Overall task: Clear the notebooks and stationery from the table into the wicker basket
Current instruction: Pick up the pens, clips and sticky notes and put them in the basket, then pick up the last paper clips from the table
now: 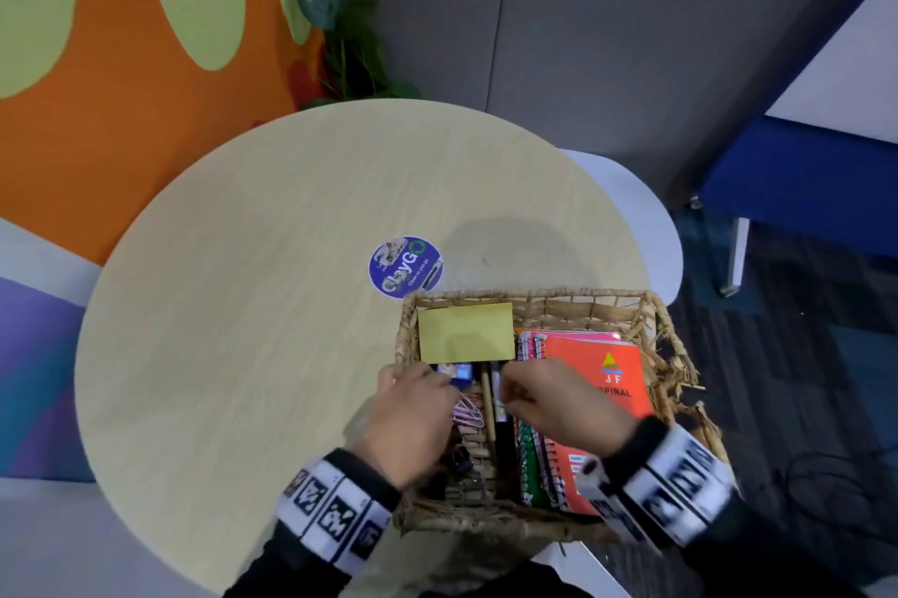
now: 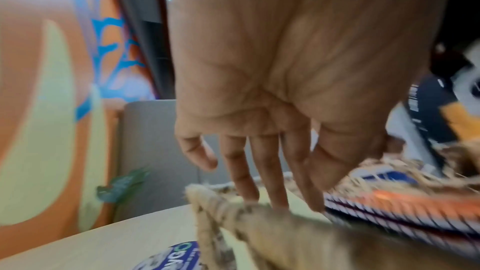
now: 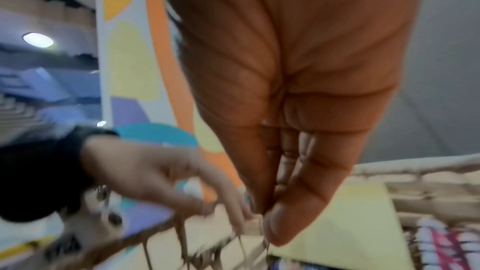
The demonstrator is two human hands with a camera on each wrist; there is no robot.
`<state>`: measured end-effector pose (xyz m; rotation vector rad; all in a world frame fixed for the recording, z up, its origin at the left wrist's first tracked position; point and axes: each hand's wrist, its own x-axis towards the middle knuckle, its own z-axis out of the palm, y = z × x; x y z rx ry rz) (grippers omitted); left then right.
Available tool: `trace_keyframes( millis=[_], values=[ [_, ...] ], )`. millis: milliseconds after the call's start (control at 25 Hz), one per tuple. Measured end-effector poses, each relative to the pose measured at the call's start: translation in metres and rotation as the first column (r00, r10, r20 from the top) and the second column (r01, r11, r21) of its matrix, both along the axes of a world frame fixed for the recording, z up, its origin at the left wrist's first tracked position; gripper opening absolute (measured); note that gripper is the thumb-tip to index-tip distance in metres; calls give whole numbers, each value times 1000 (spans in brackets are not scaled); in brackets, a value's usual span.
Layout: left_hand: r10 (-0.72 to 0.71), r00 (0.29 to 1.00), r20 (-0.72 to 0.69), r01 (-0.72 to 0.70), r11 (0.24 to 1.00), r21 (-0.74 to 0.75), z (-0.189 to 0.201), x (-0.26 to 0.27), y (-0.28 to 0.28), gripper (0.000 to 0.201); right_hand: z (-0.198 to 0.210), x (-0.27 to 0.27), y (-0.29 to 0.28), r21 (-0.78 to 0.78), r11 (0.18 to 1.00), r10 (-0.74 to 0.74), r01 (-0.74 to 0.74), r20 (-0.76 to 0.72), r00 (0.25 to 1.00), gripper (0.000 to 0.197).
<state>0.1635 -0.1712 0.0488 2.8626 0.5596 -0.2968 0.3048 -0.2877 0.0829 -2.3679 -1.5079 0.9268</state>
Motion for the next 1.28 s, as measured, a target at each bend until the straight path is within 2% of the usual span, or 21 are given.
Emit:
trace_keyframes(
  millis=[80, 160, 320, 400, 440, 480, 600, 680, 720, 800, 840, 880, 960, 1000, 1040, 1080, 1160, 1200, 1280],
  values=[
    [166, 953, 253, -154, 986, -69, 14, -21, 4, 26, -19, -8, 32, -67, 993, 105, -102, 51, 993, 19],
    [295, 883, 365, -266, 955, -129, 17, -49, 7, 23, -36, -16, 57, -175, 970, 188, -168, 99, 977, 21],
    [448, 820, 356, -375, 891, -257, 10, -98, 3, 36, -54, -31, 79, -377, 891, 319, -254, 118, 940, 21],
    [496, 809, 317, -416, 862, -288, 5, -107, -4, 40, -51, -32, 79, -406, 876, 334, -260, 122, 934, 15],
    [508, 807, 303, -429, 855, -292, 1, -107, -7, 43, -44, -30, 76, -385, 889, 314, -247, 122, 942, 9],
    [515, 809, 284, -434, 849, -302, -2, -104, -9, 46, -34, -24, 71, -340, 917, 263, -209, 122, 957, 11],
    [527, 827, 195, -439, 823, -361, -7, -88, -11, 46, 11, 3, 28, -94, 993, 87, -76, 115, 990, 27],
    [516, 853, 73, -457, 808, -372, -10, -73, -6, 54, 46, 19, -23, 79, 996, -56, 51, 75, 996, 26],
    [503, 864, 0, -467, 803, -369, -10, -66, -3, 57, 58, 23, -56, 142, 977, -169, 160, 48, 985, 22],
    [497, 865, -65, -483, 792, -372, -8, -53, 5, 55, 68, 27, -118, 249, 863, -462, 440, 35, 886, 19],
    [496, 866, -67, -483, 793, -372, -8, -47, 6, 49, 61, 26, -149, 280, 778, -599, 562, 59, 799, 24],
    [489, 870, -65, -477, 799, -366, -7, -43, 6, 43, 48, 26, -174, 276, 701, -700, 658, 88, 709, 38],
    [484, 874, -49, -469, 811, -350, -6, -38, 3, 27, 15, 19, -212, 96, 581, -812, 808, 124, 570, 76],
    [494, 868, -41, -477, 809, -343, -7, -37, 0, 22, 0, 13, -223, -2, 512, -855, 859, 88, 511, 82],
    [512, 858, -28, -490, 802, -340, -8, -38, -3, 20, -12, 5, -229, -82, 447, -894, 891, 2, 449, 77],
    [529, 849, -8, -500, 798, -337, -11, -38, -5, 21, -20, -3, -229, -140, 393, -917, 909, -134, 375, 62],
    [547, 836, 36, -504, 792, -345, -15, -40, -9, 27, -32, -12, -220, -162, 315, -891, 935, -390, 232, 32],
    [556, 830, 49, -506, 786, -356, -16, -41, -11, 29, -37, -13, -217, -138, 302, -866, 943, -454, 211, 23],
    [563, 822, 80, -501, 783, -368, -15, -44, -15, 31, -41, -12, -207, -53, 317, -838, 947, -484, 254, 13]
  ],
)
